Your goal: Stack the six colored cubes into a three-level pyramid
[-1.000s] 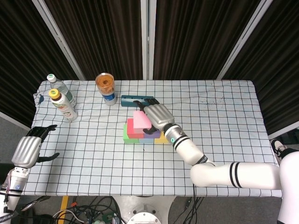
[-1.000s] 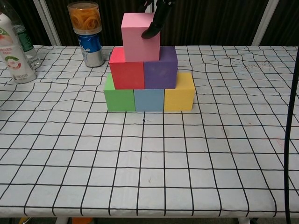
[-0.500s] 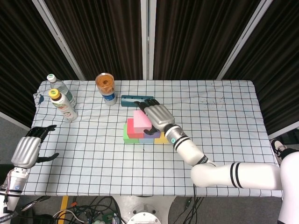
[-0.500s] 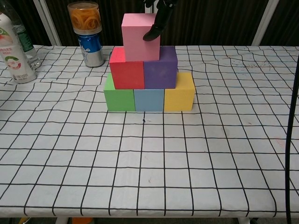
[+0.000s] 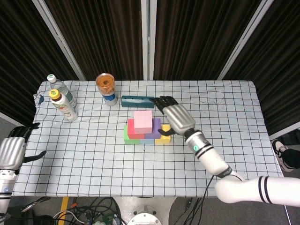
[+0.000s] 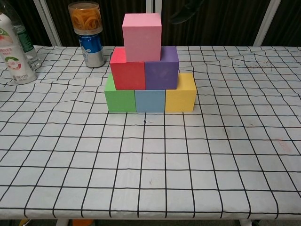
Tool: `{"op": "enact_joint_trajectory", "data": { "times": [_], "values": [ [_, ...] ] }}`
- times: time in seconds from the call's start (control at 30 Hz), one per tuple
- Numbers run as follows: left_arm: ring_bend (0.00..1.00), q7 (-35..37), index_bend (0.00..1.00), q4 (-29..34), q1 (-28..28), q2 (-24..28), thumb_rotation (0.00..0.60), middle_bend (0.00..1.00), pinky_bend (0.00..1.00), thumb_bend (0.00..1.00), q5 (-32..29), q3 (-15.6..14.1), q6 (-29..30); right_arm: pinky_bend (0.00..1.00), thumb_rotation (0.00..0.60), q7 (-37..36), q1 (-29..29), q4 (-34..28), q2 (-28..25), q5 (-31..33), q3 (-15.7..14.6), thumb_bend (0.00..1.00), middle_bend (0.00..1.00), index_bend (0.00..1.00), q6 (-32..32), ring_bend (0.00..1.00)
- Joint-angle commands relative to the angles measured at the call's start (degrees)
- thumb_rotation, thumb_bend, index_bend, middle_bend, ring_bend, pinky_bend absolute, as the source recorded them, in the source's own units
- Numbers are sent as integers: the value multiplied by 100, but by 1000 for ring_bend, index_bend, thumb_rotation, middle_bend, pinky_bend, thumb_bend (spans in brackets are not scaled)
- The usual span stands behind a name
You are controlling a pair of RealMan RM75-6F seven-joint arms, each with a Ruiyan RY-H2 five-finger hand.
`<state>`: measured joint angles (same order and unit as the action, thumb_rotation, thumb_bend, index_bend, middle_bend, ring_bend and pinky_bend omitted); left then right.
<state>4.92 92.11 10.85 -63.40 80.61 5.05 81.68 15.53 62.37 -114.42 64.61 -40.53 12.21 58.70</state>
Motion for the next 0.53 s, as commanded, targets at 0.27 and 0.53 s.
{"op": "enact_joint_trajectory", "data": {
  "times": [0.27,0.53],
  "values": [
    [146,23,163,-471,-574,-243,600,194,99,90,2,-153,672,0,600,-2233,-3520,1372,-269,-3865,-1794,179,85,0,2978,0],
    [147,-219,161,-383,-948,-415,600,194,98,89,169,-394,1001,0,600,-3135,-4628,2697,192,-4241,-2042,190,9,0,3606,0]
  ]
}}
